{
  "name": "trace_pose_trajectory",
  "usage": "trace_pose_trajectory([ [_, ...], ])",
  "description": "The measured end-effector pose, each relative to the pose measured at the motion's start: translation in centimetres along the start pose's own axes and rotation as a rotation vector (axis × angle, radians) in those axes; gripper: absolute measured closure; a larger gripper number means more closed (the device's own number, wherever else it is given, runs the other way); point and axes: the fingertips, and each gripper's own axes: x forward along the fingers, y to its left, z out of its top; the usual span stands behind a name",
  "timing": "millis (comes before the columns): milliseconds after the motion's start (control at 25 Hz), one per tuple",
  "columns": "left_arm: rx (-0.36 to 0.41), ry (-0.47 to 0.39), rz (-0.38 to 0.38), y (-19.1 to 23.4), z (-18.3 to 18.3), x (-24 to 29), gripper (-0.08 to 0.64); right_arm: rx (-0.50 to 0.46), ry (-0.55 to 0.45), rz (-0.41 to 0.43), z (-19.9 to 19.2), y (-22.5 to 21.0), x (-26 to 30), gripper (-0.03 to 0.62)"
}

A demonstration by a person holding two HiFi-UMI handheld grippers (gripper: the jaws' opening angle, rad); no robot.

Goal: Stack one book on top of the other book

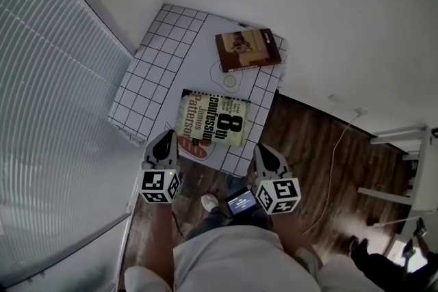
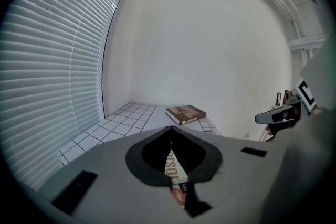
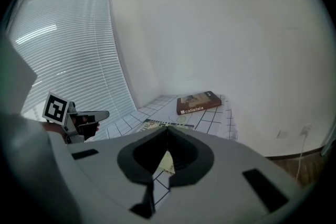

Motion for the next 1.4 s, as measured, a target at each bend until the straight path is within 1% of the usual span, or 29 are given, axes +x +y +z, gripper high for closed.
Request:
trace_pose_trajectory([
  [200,0.002,0.046,0.025,1.4,-1.5,1.3,0.551,0.010,0.038,0.010,-1.2,-0.2,1.5,0.584],
  [400,-0.004,0.086,0.032,2.3,-2.8,2.6,0.551,0.001,0.084,0.019,-2.5,-0.2,2.8,0.584],
  [600,-0.006,0.126,0.034,2.6,-4.2,4.0,0.551,0.021,0.115,0.012,-3.5,-0.9,4.3,0.583],
  [800,-0.011,0.127,0.005,2.5,-4.3,5.0,0.551,0.027,0.147,0.015,-3.9,-1.7,5.7,0.584],
  [960,-0.013,0.152,0.013,3.2,-4.6,5.9,0.549,0.048,0.168,0.011,-4.2,-2.3,6.7,0.583],
  [1080,-0.048,0.189,-0.008,3.2,-5.5,6.5,0.547,0.069,0.196,0.005,-4.9,-2.7,7.4,0.583],
  [1120,-0.064,0.205,-0.024,3.1,-5.8,6.8,0.522,0.074,0.204,0.005,-5.1,-2.9,7.6,0.581],
  [1160,-0.082,0.221,-0.041,3.0,-6.2,7.0,0.448,0.080,0.210,0.006,-5.3,-2.9,7.9,0.571],
  [1200,-0.101,0.235,-0.056,2.9,-6.5,7.3,0.395,0.089,0.216,0.008,-5.5,-3.0,8.2,0.538],
  [1280,-0.125,0.255,-0.068,2.9,-7.0,7.7,0.376,0.107,0.228,0.009,-5.8,-3.2,8.6,0.453],
  [1400,-0.138,0.275,-0.070,3.0,-7.4,8.2,0.367,0.124,0.244,0.002,-6.3,-3.6,9.1,0.402],
])
